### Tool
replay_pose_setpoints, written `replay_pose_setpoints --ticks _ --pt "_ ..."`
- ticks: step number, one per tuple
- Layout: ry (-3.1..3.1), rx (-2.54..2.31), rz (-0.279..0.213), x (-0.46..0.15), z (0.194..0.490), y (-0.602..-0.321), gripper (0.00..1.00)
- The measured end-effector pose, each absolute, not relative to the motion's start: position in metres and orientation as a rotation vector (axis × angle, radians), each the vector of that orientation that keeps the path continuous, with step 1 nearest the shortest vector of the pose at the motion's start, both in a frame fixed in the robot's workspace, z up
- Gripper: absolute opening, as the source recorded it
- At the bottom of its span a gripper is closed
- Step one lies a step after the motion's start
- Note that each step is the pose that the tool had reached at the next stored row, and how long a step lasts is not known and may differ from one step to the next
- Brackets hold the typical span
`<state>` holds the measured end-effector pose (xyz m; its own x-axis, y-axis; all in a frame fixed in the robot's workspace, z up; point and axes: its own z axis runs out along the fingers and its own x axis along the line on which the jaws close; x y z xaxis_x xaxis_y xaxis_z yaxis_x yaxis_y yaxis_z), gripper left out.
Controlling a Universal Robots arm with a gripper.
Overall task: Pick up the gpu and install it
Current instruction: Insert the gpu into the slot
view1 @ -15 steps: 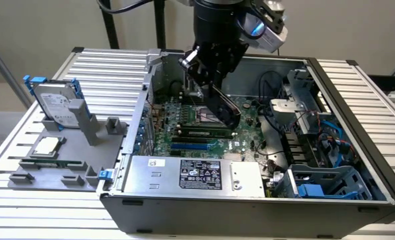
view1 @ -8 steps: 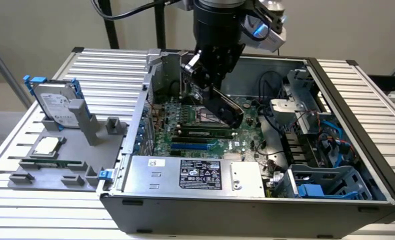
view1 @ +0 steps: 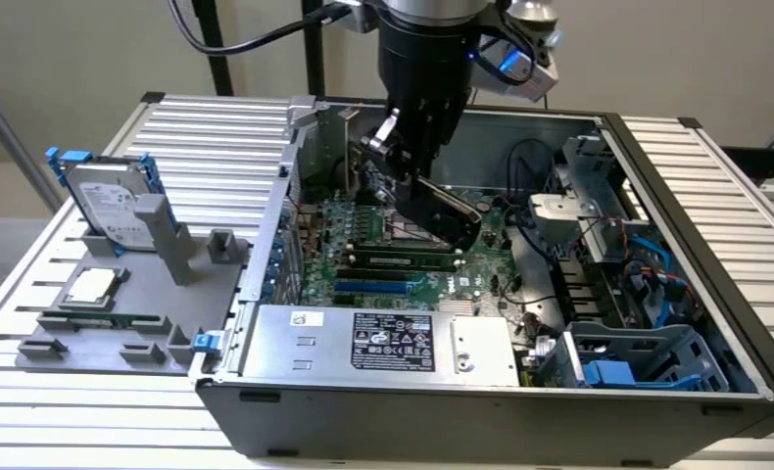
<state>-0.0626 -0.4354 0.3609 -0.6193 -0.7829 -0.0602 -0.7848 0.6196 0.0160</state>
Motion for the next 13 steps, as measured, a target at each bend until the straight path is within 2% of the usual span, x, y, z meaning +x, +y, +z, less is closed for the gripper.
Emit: replay_pose_setpoints --ticks 13 --pt "2.606 -1.669 0.068 -0.063 0.346 -0.435 0.00"
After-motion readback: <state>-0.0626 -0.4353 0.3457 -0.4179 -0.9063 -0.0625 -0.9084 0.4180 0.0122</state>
